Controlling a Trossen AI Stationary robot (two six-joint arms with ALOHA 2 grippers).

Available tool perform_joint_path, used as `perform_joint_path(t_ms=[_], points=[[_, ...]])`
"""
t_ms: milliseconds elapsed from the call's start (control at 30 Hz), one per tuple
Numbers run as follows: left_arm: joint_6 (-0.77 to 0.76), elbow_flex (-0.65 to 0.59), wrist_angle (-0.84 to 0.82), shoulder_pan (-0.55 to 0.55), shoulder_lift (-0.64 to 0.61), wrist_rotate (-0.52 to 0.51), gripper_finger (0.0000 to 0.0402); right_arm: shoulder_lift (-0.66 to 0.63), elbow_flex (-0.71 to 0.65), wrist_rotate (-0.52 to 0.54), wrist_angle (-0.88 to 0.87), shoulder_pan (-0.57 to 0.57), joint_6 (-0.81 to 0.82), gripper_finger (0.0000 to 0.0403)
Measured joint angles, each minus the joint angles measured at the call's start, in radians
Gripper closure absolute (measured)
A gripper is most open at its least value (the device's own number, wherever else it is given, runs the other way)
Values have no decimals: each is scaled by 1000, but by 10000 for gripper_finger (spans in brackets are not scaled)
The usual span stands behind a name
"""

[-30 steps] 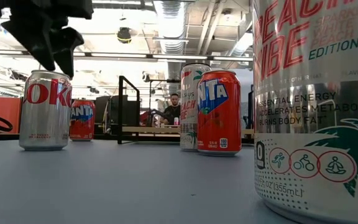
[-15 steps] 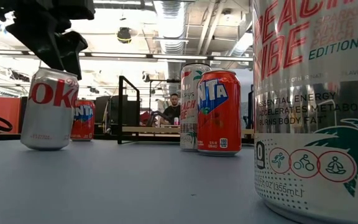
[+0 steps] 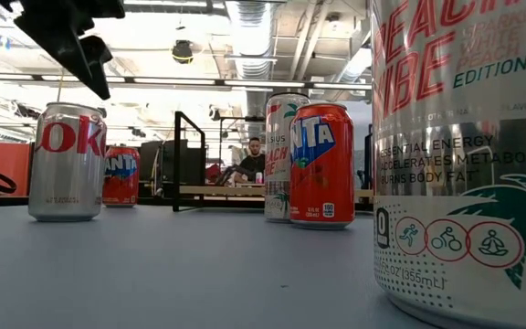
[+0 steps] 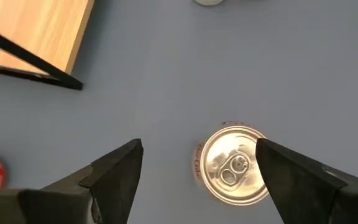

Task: Place canned beverage on shelf
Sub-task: Put the top left silver soda can on the shelf

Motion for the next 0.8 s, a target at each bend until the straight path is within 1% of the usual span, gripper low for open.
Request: perform_joint_path(t_ms=[200, 500, 800], points=[[-69, 0, 11, -39, 26, 8, 100, 4, 0, 0, 0, 0, 0, 403], [-35, 1, 30, -115, 131, -9, 100, 4, 0, 0, -3, 0, 0, 403], [-34, 2, 35, -144, 204, -16, 100, 4, 0, 0, -3, 0, 0, 403]])
